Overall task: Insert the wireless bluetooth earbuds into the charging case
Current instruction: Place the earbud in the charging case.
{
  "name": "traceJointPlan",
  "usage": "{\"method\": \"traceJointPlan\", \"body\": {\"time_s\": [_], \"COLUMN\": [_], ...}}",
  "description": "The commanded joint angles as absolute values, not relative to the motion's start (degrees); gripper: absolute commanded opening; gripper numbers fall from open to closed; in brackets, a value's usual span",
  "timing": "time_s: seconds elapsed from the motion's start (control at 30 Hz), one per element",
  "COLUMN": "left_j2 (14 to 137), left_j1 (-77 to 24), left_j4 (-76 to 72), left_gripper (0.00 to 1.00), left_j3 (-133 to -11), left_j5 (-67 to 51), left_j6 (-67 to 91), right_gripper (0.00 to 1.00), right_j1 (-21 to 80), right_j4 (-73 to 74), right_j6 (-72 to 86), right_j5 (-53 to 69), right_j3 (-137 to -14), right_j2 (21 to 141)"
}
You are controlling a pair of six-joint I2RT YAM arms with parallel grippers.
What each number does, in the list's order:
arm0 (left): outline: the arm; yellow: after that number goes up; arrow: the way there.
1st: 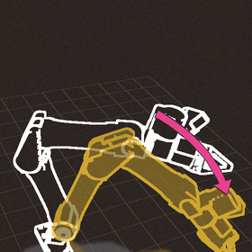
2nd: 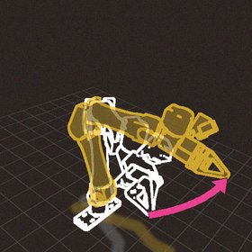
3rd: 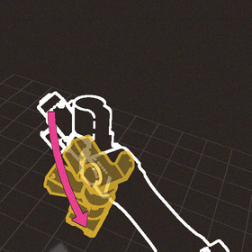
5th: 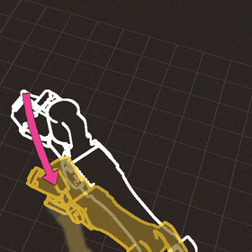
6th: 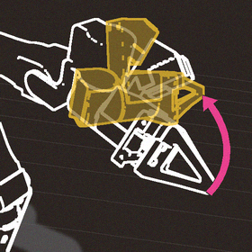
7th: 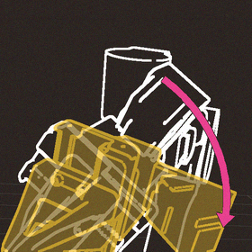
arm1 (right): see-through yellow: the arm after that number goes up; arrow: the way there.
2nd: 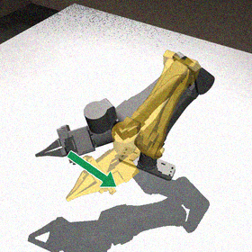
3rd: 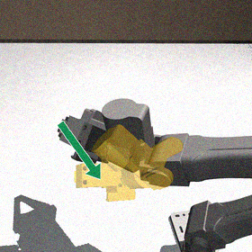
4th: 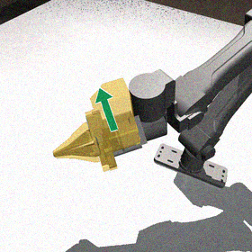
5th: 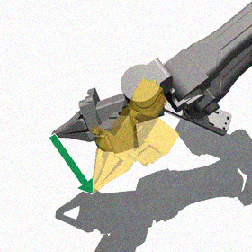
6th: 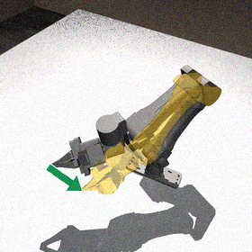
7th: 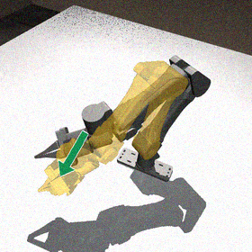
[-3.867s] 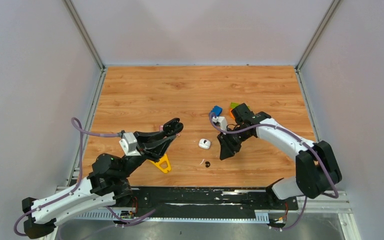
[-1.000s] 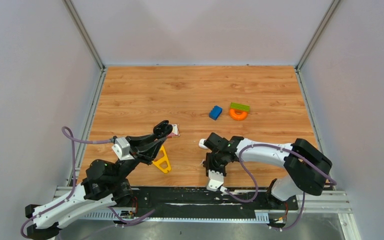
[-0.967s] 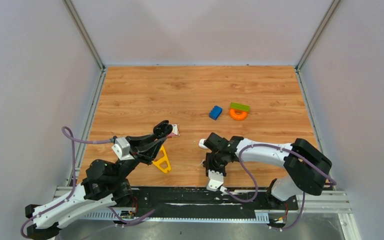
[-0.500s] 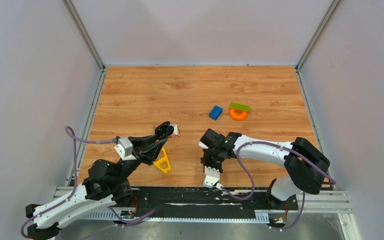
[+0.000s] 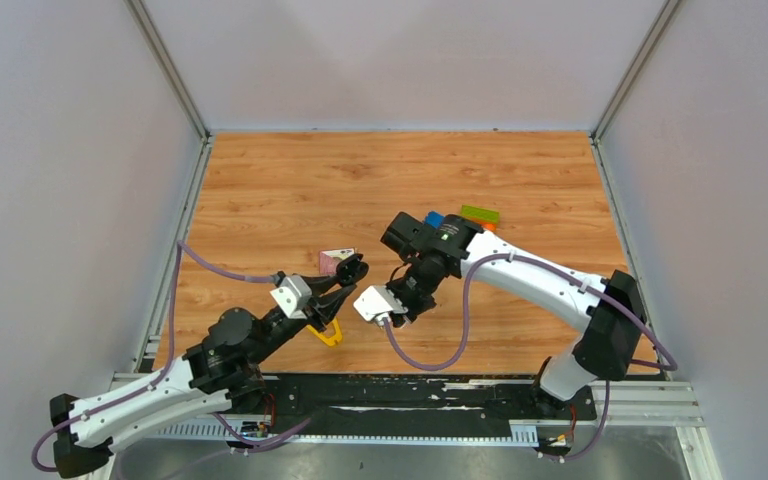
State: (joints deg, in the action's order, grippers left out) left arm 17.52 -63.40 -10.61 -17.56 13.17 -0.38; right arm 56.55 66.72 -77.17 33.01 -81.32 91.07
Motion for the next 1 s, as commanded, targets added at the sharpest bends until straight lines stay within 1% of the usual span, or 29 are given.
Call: {"method": "traceJointPlan", "body": {"time_s": [0.0,0.13,0.27,0.37,0.53,0.77,0.97], "left_j2": [19.74,21.30,23.16,25.62,29.37,30.08,29.46], "left_j1": [-63.66,-63.68,-63.72,-63.67,-63.67,-63.67,-63.67], "left_j4": [-14.95,-15.17,-16.63,-18.88,-20.88,-18.81,-16.92], "left_gripper": [0.00,0.00,0.00,0.00,0.00,0.00,0.00], "left_j3": [-17.67,-17.33,-17.16,-17.25,-18.01,-18.83,-19.50], "left_j5": [11.69,10.58,5.89,2.05,-4.14,-6.60,-7.73], "left_j6": [-3.31,-3.42,-2.55,-1.53,-0.80,-2.09,-3.33], "right_gripper": [0.00,0.00,0.00,0.00,0.00,0.00,0.00], "right_j1": [56.84,56.87,56.78,56.78,56.78,56.78,56.78], "right_j4": [76.69,76.96,74.72,70.81,68.24,67.26,66.49], "right_j6": [-62.20,-56.14,-49.69,-43.25,-37.33,-31.24,-30.84], "right_j5": [47.77,51.38,51.87,49.36,44.76,40.20,36.93], "right_j3": [-82.27,-82.52,-86.67,-89.94,-94.94,-100.17,-100.33], "right_j2": [86.55,83.04,81.26,81.09,82.60,84.08,85.58]}}
